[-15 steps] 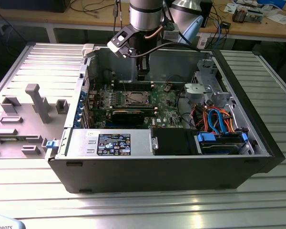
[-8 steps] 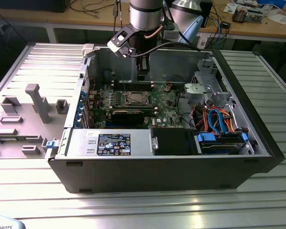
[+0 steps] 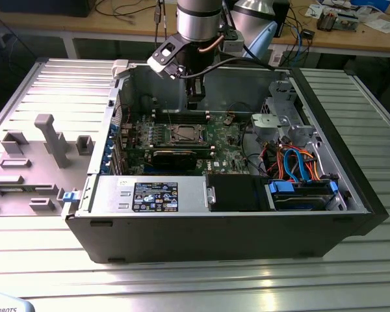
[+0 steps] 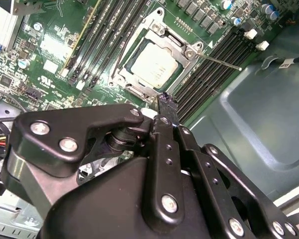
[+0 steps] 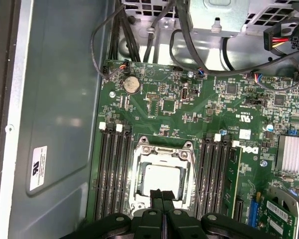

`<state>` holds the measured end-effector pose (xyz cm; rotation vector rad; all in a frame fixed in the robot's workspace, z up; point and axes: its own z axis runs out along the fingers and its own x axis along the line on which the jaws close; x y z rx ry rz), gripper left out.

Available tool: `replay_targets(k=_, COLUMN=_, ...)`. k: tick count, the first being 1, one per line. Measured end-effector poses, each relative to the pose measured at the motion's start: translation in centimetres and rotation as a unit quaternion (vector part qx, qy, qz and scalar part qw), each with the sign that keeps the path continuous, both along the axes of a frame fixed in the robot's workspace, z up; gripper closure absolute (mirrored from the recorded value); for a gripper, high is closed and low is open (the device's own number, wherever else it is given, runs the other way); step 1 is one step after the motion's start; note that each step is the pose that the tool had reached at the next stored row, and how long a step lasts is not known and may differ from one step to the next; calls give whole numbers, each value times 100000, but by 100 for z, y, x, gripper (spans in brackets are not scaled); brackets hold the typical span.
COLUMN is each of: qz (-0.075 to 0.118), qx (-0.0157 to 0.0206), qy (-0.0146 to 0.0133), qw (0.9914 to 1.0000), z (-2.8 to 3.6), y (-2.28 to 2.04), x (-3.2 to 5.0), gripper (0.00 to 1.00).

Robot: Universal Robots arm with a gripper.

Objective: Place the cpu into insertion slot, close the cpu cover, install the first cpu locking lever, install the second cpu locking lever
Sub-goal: 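Install the first cpu locking lever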

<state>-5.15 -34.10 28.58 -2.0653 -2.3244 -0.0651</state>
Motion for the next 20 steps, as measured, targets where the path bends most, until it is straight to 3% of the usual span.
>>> replay_targets(k=20, qz=4077, qx=0, qy=-1, qw=99917, z=0, y=0, x=0, gripper=89)
